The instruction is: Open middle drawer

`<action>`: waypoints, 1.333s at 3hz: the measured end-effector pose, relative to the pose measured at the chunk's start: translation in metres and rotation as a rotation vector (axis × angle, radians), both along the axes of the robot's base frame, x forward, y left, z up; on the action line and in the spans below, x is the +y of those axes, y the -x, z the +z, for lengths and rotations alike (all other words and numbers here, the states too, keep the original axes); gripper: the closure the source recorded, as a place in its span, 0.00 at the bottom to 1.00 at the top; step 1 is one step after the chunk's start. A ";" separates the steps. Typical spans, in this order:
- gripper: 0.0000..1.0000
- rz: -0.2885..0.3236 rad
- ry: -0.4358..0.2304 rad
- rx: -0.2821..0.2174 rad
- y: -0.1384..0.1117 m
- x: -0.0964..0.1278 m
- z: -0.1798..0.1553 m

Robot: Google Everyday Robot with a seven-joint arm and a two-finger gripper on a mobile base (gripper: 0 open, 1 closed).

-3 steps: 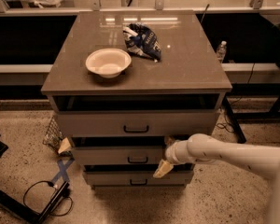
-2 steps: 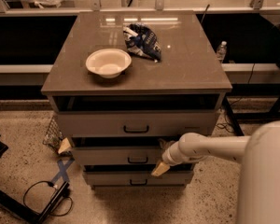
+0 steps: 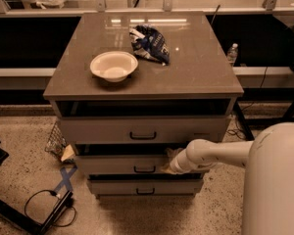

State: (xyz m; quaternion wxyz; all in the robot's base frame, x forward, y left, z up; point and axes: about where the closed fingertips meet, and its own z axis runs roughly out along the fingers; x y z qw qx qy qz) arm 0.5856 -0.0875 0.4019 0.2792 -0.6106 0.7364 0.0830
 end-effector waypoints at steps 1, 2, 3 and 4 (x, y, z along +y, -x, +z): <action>0.86 0.000 0.000 0.000 0.000 0.000 0.008; 1.00 0.000 0.000 0.000 0.000 0.000 0.012; 1.00 0.000 0.000 0.000 0.000 0.000 0.012; 1.00 0.000 0.000 0.000 0.000 0.000 0.012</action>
Offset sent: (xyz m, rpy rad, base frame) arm -0.3584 -0.0553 -0.0128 0.4119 0.2420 -0.3414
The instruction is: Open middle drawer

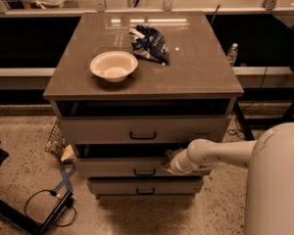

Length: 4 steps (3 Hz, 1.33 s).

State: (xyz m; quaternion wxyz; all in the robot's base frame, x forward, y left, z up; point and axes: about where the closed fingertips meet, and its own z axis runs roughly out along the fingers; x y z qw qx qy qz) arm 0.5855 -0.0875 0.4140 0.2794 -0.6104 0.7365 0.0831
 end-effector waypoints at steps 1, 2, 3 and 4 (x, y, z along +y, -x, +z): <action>0.84 0.002 -0.001 0.002 0.001 0.001 -0.001; 0.60 0.002 -0.001 0.002 0.001 0.001 0.000; 0.38 0.003 -0.001 0.004 0.001 0.002 -0.001; 0.14 0.004 -0.001 0.004 0.001 0.002 -0.001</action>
Offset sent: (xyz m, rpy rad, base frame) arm -0.0006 0.0012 -0.0010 0.0006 0.0019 0.0018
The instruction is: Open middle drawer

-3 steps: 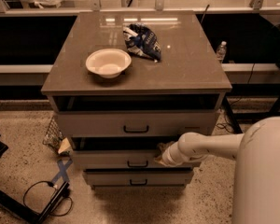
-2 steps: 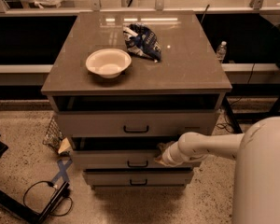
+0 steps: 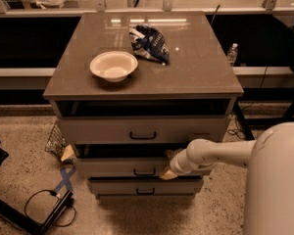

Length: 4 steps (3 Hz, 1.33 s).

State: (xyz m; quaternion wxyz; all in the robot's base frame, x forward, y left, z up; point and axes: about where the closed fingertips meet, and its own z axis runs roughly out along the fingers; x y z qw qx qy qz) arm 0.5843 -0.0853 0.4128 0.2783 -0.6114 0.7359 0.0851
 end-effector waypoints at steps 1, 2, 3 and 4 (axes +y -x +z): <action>0.00 0.001 -0.001 0.002 0.001 0.001 -0.001; 0.00 0.001 0.024 0.004 0.005 -0.001 0.004; 0.00 0.001 0.027 0.004 0.005 -0.002 0.004; 0.17 0.004 0.035 0.007 0.006 -0.002 0.006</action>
Offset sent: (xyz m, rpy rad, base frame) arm -0.0005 0.0008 -0.0007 0.0004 0.0014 0.0012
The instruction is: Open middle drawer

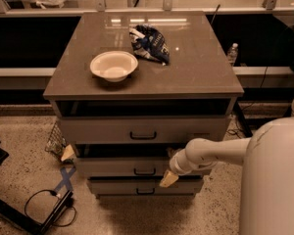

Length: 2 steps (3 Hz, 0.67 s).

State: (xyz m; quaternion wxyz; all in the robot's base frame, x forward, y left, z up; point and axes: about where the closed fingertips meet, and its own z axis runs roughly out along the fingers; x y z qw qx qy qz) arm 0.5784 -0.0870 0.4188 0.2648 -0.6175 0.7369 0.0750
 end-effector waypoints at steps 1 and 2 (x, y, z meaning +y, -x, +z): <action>0.37 -0.003 0.056 0.032 0.011 -0.006 0.014; 0.60 -0.021 0.146 0.082 0.034 -0.016 0.034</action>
Offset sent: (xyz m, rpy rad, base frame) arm -0.0740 -0.0317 0.0623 -0.2714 0.1607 -0.0445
